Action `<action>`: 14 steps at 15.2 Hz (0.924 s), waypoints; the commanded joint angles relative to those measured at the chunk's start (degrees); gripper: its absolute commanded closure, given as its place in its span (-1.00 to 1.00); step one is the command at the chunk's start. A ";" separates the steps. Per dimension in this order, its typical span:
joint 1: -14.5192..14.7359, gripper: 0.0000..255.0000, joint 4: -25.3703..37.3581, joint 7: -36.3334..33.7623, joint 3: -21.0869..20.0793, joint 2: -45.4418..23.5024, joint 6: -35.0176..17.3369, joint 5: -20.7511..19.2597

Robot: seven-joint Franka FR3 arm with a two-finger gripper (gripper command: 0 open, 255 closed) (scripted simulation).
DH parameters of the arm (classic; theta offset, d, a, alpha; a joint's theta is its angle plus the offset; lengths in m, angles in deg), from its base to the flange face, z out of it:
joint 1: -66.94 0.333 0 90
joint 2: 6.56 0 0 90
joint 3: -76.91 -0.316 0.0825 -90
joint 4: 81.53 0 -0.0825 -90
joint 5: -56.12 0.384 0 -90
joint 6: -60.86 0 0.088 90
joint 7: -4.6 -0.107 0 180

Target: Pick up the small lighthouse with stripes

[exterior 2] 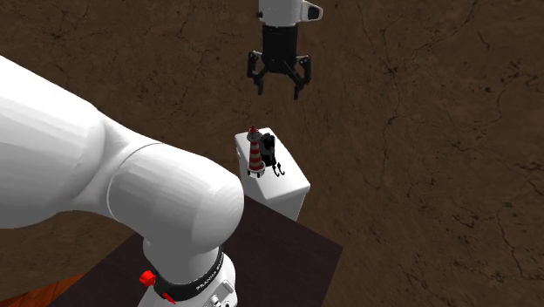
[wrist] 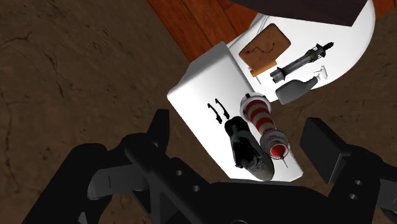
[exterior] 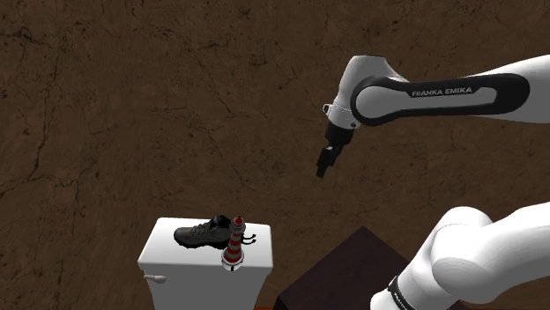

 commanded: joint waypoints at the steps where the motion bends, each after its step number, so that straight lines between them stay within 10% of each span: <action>1: 1.36 -1.00 -1.33 1.33 -0.08 -2.78 -4.65 1.02; 14: 9.54 -1.00 1.11 16.77 0.48 -28.94 -30.36 11.42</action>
